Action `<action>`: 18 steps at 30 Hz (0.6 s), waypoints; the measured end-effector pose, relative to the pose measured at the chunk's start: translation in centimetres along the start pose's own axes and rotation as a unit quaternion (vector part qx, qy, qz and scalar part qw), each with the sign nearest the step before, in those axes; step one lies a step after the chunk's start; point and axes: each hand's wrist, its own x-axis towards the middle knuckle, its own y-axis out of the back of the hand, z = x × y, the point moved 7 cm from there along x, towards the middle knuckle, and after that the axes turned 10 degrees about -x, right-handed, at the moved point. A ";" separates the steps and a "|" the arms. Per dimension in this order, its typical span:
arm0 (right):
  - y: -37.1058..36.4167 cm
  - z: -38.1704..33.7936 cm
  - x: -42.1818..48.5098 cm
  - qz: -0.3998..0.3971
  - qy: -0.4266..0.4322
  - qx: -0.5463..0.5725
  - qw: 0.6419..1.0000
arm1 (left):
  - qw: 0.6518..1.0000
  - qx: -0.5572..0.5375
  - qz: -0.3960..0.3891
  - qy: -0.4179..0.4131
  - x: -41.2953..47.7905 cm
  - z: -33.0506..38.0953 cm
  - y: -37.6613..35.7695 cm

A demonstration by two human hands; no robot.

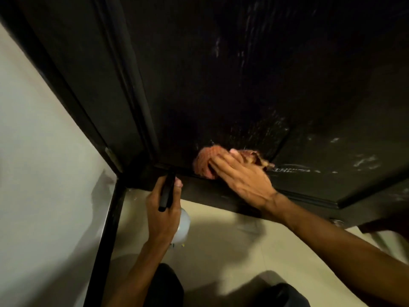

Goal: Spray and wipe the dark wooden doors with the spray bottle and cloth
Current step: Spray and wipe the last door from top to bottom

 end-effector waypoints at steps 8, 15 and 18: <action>-1.8 -3.6 -1.4 -0.075 0.063 -0.038 0.994 | 1.000 -0.006 -0.006 0.020 -0.9 3.1 -3.2; 5.3 5.3 5.4 0.085 -0.139 -0.009 0.987 | 1.000 -0.019 0.020 0.010 -0.9 3.9 -3.1; 3.1 1.8 4.8 0.026 -0.070 -0.108 0.991 | 1.000 -0.021 0.013 0.003 -0.9 4.6 -3.6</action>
